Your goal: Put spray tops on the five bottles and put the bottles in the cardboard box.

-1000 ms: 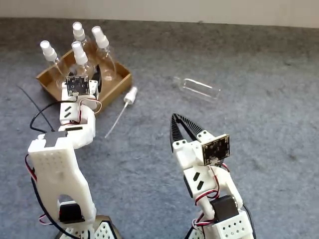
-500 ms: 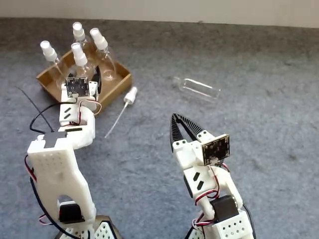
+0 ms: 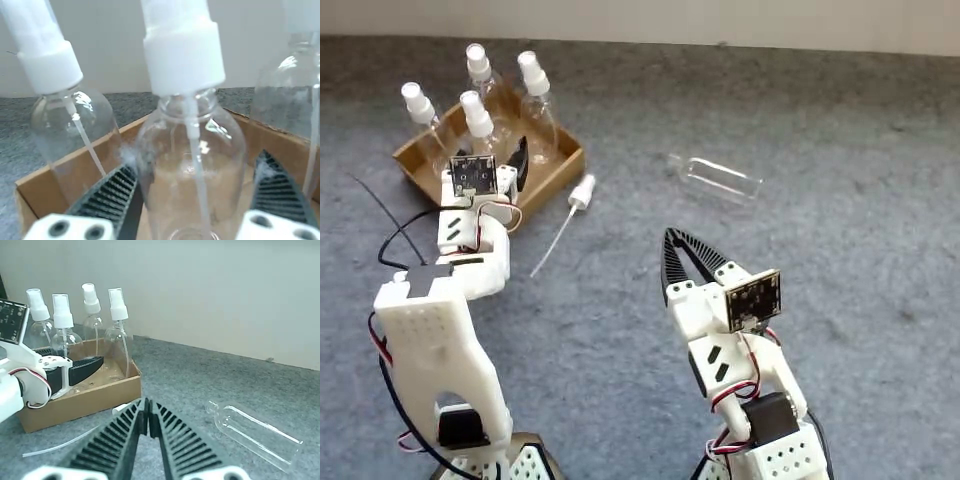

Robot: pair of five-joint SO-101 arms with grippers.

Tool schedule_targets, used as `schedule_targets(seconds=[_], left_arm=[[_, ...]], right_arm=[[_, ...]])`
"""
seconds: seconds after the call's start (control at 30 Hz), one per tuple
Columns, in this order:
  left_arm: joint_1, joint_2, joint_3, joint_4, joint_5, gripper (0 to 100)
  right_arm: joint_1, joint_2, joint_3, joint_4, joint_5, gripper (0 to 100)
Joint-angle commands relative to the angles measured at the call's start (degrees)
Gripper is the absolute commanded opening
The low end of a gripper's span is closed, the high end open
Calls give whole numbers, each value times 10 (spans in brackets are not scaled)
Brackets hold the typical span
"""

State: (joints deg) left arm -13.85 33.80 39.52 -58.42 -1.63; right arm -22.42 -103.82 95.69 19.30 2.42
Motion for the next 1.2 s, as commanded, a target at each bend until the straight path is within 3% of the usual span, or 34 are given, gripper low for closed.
schedule_targets(seconds=[0.0, 0.47, 1.17], left_arm=[[-7, -12, 31, -2, -7, 291], [-12, -19, 51, -3, -7, 291], [-10, -213, 194, 5, -7, 291]], right_arm=[[-4, 0, 93, 1, -1, 5], [-4, 0, 93, 1, -1, 5], [-4, 0, 93, 2, -1, 5]])
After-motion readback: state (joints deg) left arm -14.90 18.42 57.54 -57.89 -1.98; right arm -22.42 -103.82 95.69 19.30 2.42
